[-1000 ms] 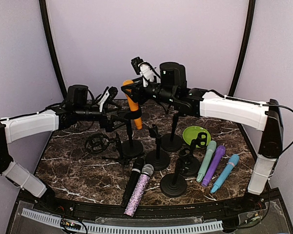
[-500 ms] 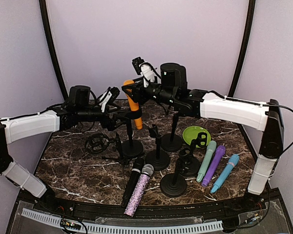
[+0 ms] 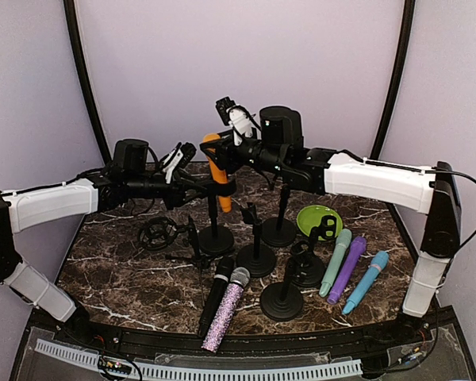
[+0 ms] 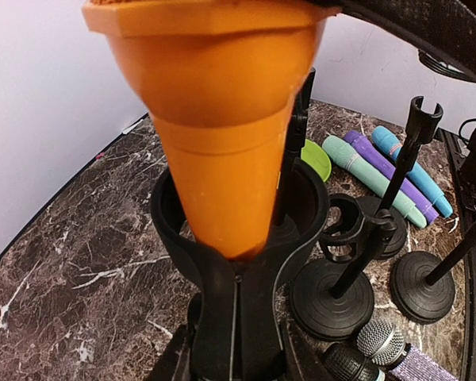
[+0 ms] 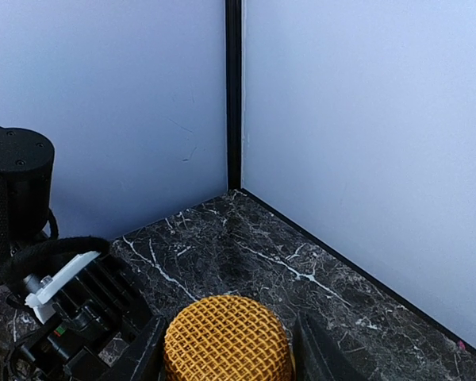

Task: Remove the microphone from the stand
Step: Remove the microphone from the microphone stand.

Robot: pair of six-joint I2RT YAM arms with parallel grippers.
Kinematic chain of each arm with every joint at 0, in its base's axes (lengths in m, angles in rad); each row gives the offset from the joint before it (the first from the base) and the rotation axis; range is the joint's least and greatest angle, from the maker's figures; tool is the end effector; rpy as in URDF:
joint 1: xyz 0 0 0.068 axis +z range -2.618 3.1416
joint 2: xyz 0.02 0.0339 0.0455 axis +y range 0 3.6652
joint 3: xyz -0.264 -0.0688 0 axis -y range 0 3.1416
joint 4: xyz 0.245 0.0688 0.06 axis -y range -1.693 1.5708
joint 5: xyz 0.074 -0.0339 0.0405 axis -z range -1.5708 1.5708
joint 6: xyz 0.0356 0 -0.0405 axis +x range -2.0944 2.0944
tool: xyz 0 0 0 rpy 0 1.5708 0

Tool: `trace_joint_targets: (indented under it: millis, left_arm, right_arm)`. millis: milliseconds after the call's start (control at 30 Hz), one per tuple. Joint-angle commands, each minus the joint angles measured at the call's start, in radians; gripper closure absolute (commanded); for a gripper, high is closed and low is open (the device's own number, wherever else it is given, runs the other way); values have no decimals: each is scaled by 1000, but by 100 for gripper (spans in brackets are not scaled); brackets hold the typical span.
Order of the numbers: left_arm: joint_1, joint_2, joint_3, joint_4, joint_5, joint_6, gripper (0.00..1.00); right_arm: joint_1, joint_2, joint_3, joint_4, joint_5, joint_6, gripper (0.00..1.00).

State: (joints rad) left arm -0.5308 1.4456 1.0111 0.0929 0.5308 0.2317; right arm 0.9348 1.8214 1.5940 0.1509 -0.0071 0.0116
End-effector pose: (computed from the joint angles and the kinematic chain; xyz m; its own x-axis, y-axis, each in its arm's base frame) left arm 0.2782 -0.1842 0.2916 -0.0865 0.2804 -0.9560 0.8916 0.4499 0.0513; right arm 0.2653 0.3597 0.3641 -0.0548 -0.0547 -0.9970 -0.8081 0.5889 0.0121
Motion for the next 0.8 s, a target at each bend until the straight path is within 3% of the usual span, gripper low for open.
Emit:
trace_joint_targets:
  millis: [0,267,467,533,700,767]
  left_arm:
    - [-3,3,24,-25,17,11,83]
    - [-3,7,33,-35,-4,0,84]
    - [-3,3,32,-26,-6,-12,78]
    - [-3,6,34,-18,-1,-19,71]
    - [-3,7,60,1,-15,-38,26]
    - [-2,-2,66,12,-39,-46,16]
  right_arm:
    - [-4,-47,-16,58,15,14,75]
    - [-4,-163,-53,69,149,10,77]
    - [-5,-308,-210,120,279,11,77]
    - [-6,-366,-263,138,303,15,77]
    - [-5,-515,-374,148,363,23,77]
    - [-5,-579,-424,149,397,29,77]
